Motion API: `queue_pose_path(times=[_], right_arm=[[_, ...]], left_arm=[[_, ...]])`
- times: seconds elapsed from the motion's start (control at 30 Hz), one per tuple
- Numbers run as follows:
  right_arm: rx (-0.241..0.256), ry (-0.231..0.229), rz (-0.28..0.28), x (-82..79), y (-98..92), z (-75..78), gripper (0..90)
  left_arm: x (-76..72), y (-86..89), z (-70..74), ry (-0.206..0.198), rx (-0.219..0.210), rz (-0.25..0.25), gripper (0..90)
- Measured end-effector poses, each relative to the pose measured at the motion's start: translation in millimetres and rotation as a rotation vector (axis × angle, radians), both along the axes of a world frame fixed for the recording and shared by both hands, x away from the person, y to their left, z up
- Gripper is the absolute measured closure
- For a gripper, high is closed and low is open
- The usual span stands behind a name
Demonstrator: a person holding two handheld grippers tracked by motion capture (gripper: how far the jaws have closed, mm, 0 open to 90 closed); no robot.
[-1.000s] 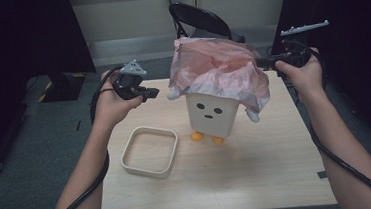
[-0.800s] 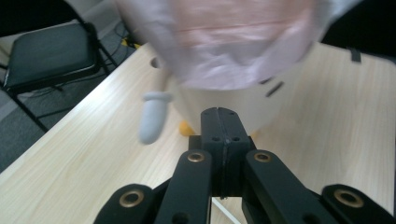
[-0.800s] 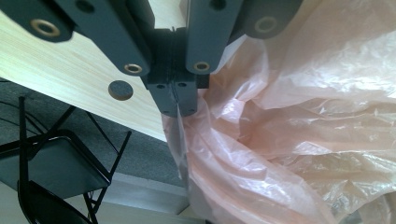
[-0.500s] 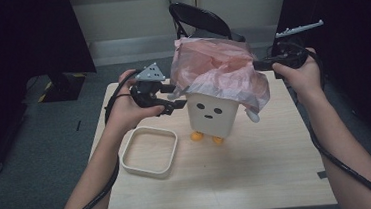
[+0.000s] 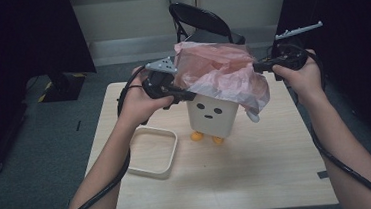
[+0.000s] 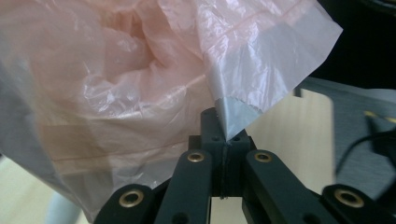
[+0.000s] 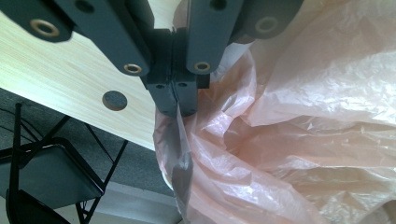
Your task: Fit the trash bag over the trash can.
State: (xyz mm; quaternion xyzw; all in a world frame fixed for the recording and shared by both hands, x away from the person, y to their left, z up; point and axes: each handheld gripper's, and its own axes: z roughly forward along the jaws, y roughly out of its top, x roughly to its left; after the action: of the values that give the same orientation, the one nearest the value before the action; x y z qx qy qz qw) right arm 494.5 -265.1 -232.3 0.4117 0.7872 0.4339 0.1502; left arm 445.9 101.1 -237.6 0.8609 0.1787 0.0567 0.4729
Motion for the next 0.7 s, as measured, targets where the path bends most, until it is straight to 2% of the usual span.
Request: queue_pose_path(times=[0.03, 0.07, 0.17, 0.2, 0.23, 0.27, 0.37, 0.4, 0.47, 0.5, 0.57, 0.67, 0.7], right_arm=[[0.0, 0.001, 0.002, 0.5, -0.5, 0.2, 89.9], [0.004, 0.005, 0.0, 0.7, -1.3, 0.7, 89.9], [0.015, 0.003, -0.003, 1.8, -4.9, 1.8, 90.0], [0.015, 0.0, -0.003, 2.2, -6.2, 2.5, 90.0], [0.017, -0.004, -0.007, 2.5, -7.2, 3.2, 90.0], [0.019, -0.014, -0.012, 2.8, -8.1, 4.2, 90.0], [0.029, -0.023, -0.021, 5.1, -9.3, 4.3, 90.0], [0.033, -0.027, -0.026, 6.1, -9.5, 4.2, 90.0], [0.051, -0.022, -0.027, 7.7, -9.5, 3.3, 90.0], [0.05, -0.025, -0.025, 8.8, -9.0, 2.3, 90.0], [0.026, -0.008, -0.009, 12.1, -6.5, -2.8, 90.0], [-0.004, 0.021, -0.003, 15.7, -5.3, -14.2, 90.0], [-0.007, 0.038, -0.007, 17.5, -5.8, -21.4, 90.0]], left_arm=[[0.4, 2.7, 2.3, 0.021, 0.004, -0.011, 90.0], [0.1, 5.3, 4.3, 0.025, 0.005, -0.014, 90.0], [-0.6, 16.3, 10.2, 0.002, 0.075, 0.003, 90.0], [-0.2, 21.0, 11.1, -0.009, 0.109, 0.014, 90.0], [0.5, 26.9, 11.9, -0.028, 0.136, 0.035, 90.0], [0.8, 29.2, 12.1, -0.03, 0.142, 0.046, 90.0], [7.2, 44.2, 11.1, -0.079, 0.254, 0.146, 90.0], [10.5, 47.6, 8.3, -0.082, 0.27, 0.163, 90.0], [14.3, 49.9, 1.2, -0.063, 0.276, 0.166, 90.0], [15.1, 48.9, -3.1, -0.069, 0.281, 0.156, 90.0], [14.4, 43.5, -11.8, -0.063, 0.253, 0.114, 90.0], [15.5, 35.9, -19.8, -0.035, 0.186, 0.092, 90.0], [16.1, 33.6, -22.0, -0.043, 0.192, 0.09, 90.0]])
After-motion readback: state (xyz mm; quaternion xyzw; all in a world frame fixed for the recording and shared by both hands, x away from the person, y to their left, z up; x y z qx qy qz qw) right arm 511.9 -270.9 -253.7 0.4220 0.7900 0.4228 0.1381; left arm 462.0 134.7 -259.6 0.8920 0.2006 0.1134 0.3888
